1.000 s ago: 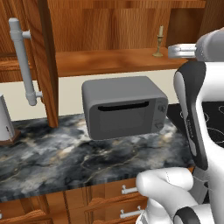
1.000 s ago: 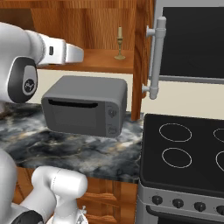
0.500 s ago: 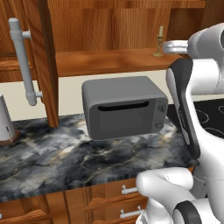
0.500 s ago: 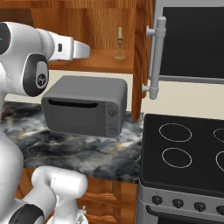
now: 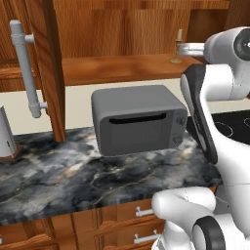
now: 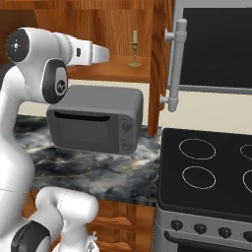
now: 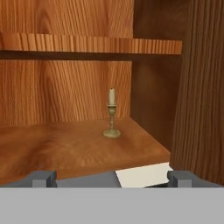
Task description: Get the candle and the beer from the cabinet and move them to the dining counter.
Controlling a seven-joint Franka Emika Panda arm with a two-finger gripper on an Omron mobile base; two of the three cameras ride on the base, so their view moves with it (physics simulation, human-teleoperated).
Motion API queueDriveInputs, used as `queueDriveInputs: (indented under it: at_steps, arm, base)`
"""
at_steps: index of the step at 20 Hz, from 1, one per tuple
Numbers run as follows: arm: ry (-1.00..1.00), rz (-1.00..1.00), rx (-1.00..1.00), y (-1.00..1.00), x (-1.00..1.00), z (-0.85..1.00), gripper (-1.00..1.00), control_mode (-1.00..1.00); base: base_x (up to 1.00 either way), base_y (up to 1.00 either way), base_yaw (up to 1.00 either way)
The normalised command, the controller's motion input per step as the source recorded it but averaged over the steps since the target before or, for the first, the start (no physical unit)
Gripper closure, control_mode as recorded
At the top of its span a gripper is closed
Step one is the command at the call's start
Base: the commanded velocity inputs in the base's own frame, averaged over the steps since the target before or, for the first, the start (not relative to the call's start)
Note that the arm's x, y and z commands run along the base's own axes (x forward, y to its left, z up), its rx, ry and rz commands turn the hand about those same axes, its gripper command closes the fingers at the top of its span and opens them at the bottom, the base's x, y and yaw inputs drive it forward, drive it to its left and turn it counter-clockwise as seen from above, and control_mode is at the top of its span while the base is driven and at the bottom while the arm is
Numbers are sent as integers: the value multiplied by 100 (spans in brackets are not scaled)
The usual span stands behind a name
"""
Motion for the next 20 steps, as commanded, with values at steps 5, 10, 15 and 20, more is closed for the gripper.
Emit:
queueDriveInputs:
  at_steps: [5,10,15,20]
  arm:
    - [-5,0,0,-17,24,0,-100,-100]
    - [-4,0,0,-16,26,0,-100,-100]
    - [-1,0,0,-7,28,0,-100,-100]
    - [-1,0,0,-4,30,0,-100,-100]
  base:
    - [0,0,0]
    - [0,0,0]
    - [0,0,0]
    - [0,0,0]
